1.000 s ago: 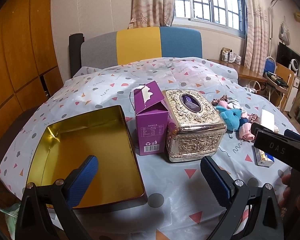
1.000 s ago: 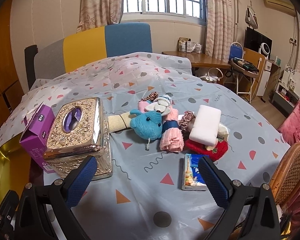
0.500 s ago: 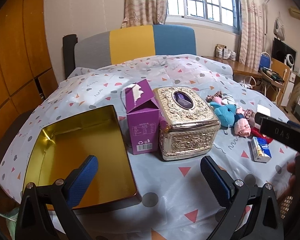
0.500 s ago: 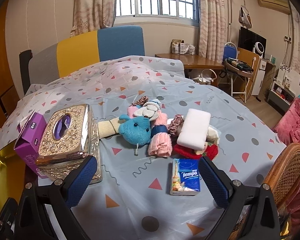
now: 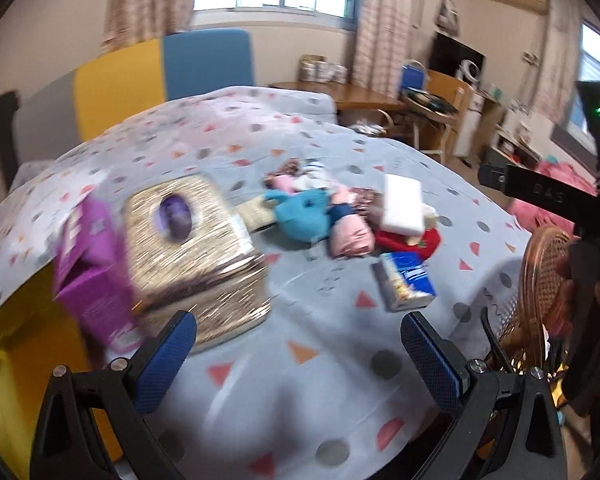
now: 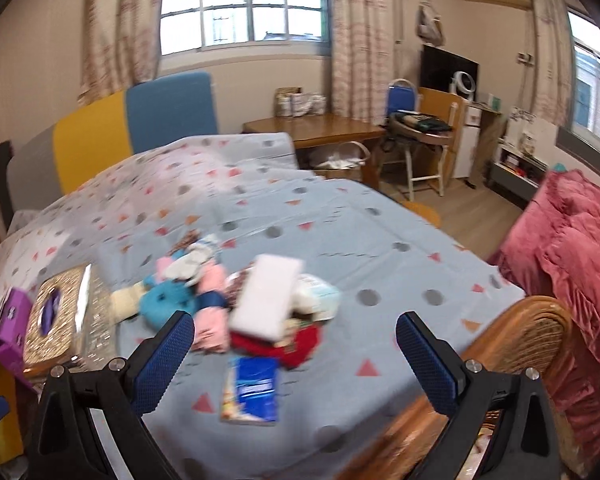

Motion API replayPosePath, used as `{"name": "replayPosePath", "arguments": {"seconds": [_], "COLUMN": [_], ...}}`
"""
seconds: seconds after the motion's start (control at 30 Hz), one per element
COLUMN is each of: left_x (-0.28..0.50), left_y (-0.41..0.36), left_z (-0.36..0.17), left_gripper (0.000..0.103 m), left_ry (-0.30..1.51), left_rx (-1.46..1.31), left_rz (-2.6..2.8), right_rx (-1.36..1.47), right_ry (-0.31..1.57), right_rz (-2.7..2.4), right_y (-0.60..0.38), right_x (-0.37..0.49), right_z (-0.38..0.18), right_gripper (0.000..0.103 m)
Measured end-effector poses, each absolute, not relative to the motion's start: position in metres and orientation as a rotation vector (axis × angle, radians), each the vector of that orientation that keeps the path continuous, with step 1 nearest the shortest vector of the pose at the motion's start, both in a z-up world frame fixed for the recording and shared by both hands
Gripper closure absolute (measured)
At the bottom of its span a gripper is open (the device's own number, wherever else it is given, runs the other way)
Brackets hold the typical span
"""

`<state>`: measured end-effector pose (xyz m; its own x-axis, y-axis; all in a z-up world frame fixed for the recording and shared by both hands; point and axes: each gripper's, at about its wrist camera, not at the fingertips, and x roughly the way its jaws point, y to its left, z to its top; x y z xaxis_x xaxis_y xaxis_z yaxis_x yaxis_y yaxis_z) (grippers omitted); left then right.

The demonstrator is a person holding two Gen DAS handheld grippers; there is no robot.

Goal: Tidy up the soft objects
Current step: 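Reach the left tool to the blue Tempo tissue pack and grasp it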

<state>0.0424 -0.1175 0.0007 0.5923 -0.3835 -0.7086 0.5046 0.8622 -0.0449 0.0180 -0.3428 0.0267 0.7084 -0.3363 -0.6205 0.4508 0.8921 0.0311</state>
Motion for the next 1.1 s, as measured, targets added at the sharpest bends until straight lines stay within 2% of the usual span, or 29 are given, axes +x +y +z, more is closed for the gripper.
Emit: {"name": "replayPosePath", "arguments": {"seconds": [0.2,0.27,0.63,0.73,0.77,1.1], "left_x": [0.075,0.086,0.108,0.115,0.115,0.108], "left_y": [-0.184,-0.205,-0.288,-0.292,-0.289,-0.23], "left_z": [-0.019,-0.032,-0.096,-0.108,-0.107,-0.095], "left_gripper": [0.01,0.021,0.026,0.042,0.044,0.046], "left_ry": [0.858,0.918,1.105,1.14,1.122,1.073], "left_rx": [0.249,0.254,0.306,0.293,0.276,0.199], "left_rz": [-0.661,-0.71,-0.766,-0.755,-0.758,-0.724], "right_rx": [0.23,0.243,0.269,0.276,0.276,0.358], "right_ry": [0.646,0.652,0.702,0.712,0.715,0.827], "right_rz": [-0.494,-0.51,-0.522,-0.513,-0.508,-0.327], "right_y": [-0.383,-0.393,-0.422,-0.426,-0.426,-0.416], "right_x": [0.004,0.0,-0.001,0.004,0.006,0.06], "right_z": [0.027,0.026,0.008,0.005,0.004,-0.005], "right_gripper": [0.0,0.0,0.0,0.0,0.0,0.001]}}
